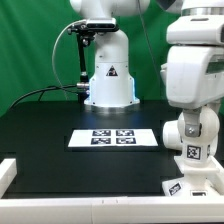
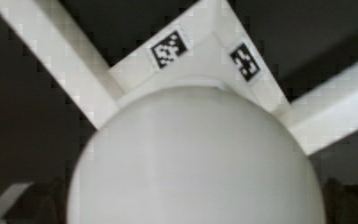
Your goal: Assemble lamp
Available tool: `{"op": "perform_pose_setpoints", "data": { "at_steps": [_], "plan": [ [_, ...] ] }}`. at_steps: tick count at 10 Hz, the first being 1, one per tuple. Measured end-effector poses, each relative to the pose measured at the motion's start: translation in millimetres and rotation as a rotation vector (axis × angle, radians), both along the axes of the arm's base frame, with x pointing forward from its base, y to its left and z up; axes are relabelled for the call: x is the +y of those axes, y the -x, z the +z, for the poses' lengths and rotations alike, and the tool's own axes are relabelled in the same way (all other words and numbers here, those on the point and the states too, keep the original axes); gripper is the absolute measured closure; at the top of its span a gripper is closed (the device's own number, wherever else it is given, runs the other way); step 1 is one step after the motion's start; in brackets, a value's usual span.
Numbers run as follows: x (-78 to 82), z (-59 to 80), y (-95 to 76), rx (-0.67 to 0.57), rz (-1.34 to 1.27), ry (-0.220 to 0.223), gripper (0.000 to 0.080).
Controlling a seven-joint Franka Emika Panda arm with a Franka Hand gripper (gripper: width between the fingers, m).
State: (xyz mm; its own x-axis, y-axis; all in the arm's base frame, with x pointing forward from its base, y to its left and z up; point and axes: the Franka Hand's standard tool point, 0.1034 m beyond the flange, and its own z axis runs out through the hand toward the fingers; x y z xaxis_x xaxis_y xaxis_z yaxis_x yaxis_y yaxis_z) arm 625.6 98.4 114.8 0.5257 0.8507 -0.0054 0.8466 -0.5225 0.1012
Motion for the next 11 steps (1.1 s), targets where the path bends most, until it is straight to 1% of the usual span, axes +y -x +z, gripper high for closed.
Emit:
{"op": "perform_pose_setpoints", "data": {
  "at_steps": [1, 2, 4, 5, 7, 11],
  "plan": [
    [-0.1, -0.2, 0.1, 0.0, -0.004, 0.0, 0.0127],
    [-0.2, -0.3, 0.0, -0.001, -0.025, -0.002, 0.0227],
    [-0.4, -0.3, 0.0, -0.003, -0.068, -0.006, 0.0225],
    [-0.6, -0.3, -0.2, -0.01, -0.149, -0.013, 0.0225],
    [0.0, -0.1, -1.9, -0.049, -0.411, -0.051, 0.0225],
    [-5.7, 0.8, -4.0, -0.063, -0.918, -0.123, 0.0223]
  ]
}}
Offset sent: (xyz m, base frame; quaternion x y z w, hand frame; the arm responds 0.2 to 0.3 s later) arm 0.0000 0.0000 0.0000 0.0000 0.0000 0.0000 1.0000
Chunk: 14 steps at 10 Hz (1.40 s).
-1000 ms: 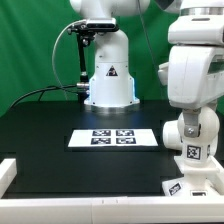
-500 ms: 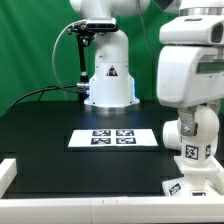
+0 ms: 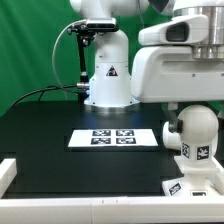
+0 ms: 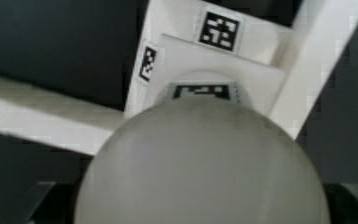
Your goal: Assemble lamp
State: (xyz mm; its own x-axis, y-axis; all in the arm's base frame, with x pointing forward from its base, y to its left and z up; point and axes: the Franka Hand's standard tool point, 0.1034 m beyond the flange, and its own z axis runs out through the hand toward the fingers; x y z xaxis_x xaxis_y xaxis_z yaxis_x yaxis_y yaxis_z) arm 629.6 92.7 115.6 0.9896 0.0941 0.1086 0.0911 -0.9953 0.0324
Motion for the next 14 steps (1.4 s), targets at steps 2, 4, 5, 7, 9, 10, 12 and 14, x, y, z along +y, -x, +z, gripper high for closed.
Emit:
{"op": "perform_pose_setpoints", "data": {
  "at_steps": [2, 4, 5, 7, 9, 10, 12, 14],
  "plan": [
    [-2.7, 0.5, -1.4, -0.003, -0.189, -0.018, 0.0223],
    [-4.9, 0.8, -1.5, -0.005, -0.305, -0.029, 0.0223],
    [-5.7, 1.0, -1.5, -0.007, -0.365, -0.035, 0.0223],
    [-5.8, 0.6, 0.0, -0.006, -0.53, -0.048, 0.0223],
    [-5.2, -0.9, 3.6, -0.004, -0.767, -0.063, 0.0223],
    [-4.5, -1.9, 5.4, -0.004, -0.904, -0.081, 0.0223],
    [2.2, -4.1, 8.5, -0.001, -1.252, -0.142, 0.0223],
    [7.8, -4.5, 7.1, 0.004, -1.532, -0.226, 0.0223]
  ]
}}
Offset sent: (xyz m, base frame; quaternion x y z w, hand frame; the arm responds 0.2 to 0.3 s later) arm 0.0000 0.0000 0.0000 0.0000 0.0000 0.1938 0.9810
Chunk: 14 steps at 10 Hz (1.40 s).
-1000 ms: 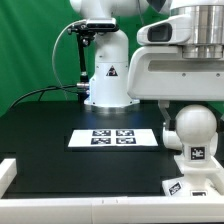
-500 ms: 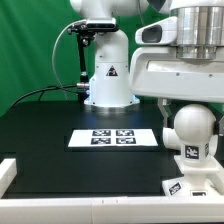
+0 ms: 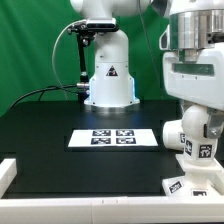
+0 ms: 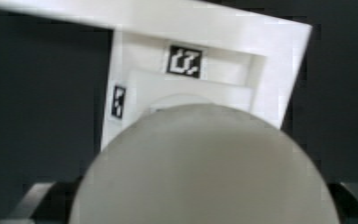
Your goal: Assemble lamp
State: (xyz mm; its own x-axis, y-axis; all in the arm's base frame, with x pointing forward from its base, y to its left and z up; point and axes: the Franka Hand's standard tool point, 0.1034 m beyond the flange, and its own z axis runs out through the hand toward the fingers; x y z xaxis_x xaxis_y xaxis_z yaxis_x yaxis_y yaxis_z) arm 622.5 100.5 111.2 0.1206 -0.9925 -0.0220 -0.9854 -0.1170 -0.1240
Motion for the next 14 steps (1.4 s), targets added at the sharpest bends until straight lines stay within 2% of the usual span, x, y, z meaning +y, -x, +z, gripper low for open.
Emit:
{"op": "perform_pose_setpoints", "data": {
  "at_steps": [4, 6, 8, 11, 12, 13, 14],
  "plan": [
    [4.0, 0.6, -1.3, -0.007, -0.227, -0.069, 0.0223],
    [3.5, 1.3, -3.7, -0.016, -0.416, -0.135, 0.0223],
    [6.4, 2.6, -6.0, -0.029, -0.522, -0.163, 0.0223],
    [7.2, 2.8, -6.5, -0.037, -0.509, -0.166, 0.0223],
    [7.6, 1.5, -6.0, -0.036, -0.505, -0.164, 0.0149],
    [7.8, 0.8, -5.7, -0.035, -0.502, -0.163, 0.0115],
    [7.6, 1.9, -5.6, -0.034, -0.47, -0.16, 0.0115]
  ]
}}
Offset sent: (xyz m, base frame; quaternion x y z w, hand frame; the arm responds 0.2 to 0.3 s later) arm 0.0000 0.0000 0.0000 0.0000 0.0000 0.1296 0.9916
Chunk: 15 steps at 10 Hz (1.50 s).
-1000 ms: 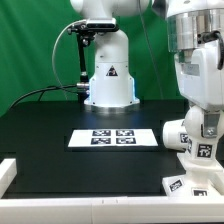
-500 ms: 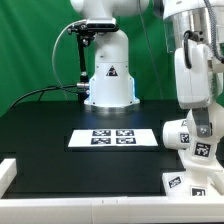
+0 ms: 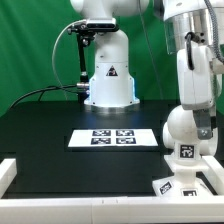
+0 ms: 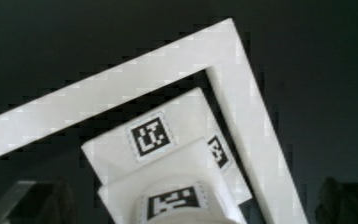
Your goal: Assemble lamp
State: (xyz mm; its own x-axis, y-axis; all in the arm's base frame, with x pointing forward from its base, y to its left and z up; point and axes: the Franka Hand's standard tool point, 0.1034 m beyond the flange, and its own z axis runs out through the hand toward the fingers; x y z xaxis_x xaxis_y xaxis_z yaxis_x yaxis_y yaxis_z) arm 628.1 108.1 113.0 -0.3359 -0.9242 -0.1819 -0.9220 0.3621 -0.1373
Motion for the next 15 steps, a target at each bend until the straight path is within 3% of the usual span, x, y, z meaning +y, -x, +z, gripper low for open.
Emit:
{"op": "perform_pose_setpoints", "data": {
  "at_steps": [1, 4, 6, 12, 15],
  "plan": [
    [-0.5, 5.4, -0.8, -0.006, 0.04, 0.003, 0.0102],
    [1.9, 42.2, -1.7, -0.027, 0.205, -0.001, 0.0101],
    [1.6, 36.1, -0.6, -0.022, 0.206, 0.003, 0.0101],
    [2.3, 36.0, 0.3, -0.022, 0.214, 0.005, 0.0101],
    [12.9, 55.1, 28.1, -0.04, 0.26, -0.006, 0.0101]
  ]
}}
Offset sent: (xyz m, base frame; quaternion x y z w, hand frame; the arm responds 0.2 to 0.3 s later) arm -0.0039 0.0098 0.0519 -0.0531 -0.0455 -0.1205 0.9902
